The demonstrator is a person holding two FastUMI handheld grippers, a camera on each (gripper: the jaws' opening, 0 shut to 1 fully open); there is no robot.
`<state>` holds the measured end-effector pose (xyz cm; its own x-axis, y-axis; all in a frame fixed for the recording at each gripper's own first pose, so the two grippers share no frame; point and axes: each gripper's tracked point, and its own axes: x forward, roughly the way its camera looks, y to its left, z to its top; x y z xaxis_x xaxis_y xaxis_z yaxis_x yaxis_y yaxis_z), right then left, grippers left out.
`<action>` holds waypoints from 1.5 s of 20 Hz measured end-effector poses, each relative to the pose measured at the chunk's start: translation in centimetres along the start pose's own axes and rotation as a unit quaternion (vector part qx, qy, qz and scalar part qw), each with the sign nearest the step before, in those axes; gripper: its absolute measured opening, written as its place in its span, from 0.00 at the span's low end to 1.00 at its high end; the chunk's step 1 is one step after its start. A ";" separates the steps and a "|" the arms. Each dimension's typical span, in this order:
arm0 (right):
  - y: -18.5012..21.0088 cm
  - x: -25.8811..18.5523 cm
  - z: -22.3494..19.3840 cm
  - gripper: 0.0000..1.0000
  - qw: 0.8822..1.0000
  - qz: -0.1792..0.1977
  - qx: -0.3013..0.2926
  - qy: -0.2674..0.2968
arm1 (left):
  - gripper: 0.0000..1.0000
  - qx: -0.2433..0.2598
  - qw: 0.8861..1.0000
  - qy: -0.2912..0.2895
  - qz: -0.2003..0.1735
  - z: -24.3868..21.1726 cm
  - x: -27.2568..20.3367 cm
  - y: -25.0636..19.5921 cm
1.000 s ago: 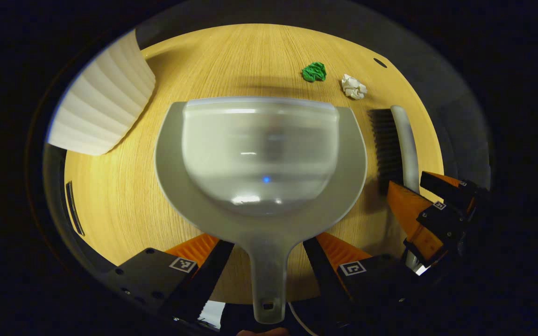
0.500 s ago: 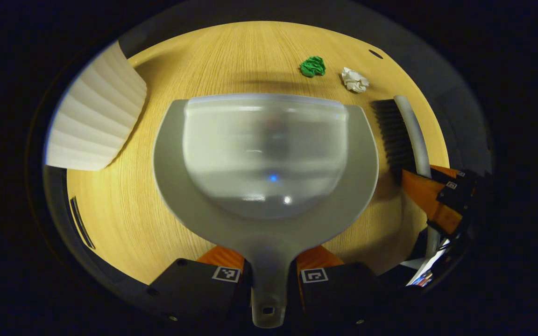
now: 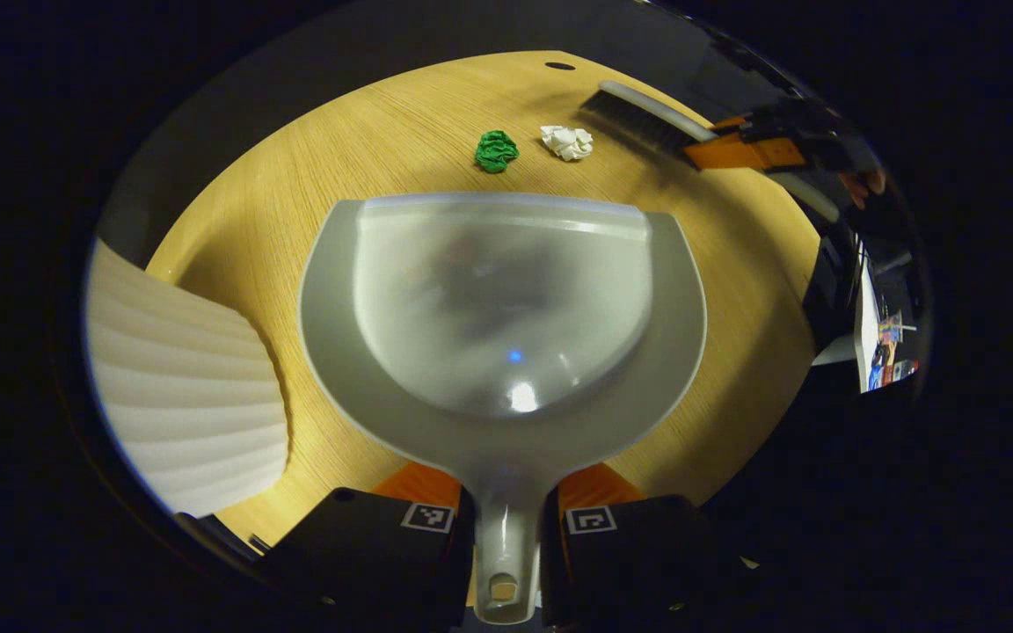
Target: Pick up the small broom and dustpan from the desktop, sweep the trash into the dustpan with the broom, and then empty the trash into the garbage bin.
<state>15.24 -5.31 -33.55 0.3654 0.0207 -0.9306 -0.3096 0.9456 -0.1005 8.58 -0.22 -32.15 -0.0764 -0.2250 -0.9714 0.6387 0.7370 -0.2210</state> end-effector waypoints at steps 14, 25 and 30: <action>10.3 0.5 5.4 0.29 0.964 0.172 -0.203 0.013 | 0.32 0.090 0.995 0.028 -0.030 1.4 0.9 -0.8; 10.8 -1.8 6.5 0.29 0.965 0.214 -0.152 0.027 | 0.32 0.036 0.999 -0.003 -0.033 0.7 1.2 -1.8; 8.3 -1.6 6.5 0.28 0.982 0.155 -0.105 0.012 | 0.32 -0.039 0.999 -0.003 -0.010 0.0 1.4 -2.8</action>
<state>17.81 4.67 -30.58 0.2041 0.2875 -0.9358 -0.5782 0.8068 0.1218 6.67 -2.55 -32.94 -0.0833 -0.2446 -0.9660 0.5755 0.7796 -0.2470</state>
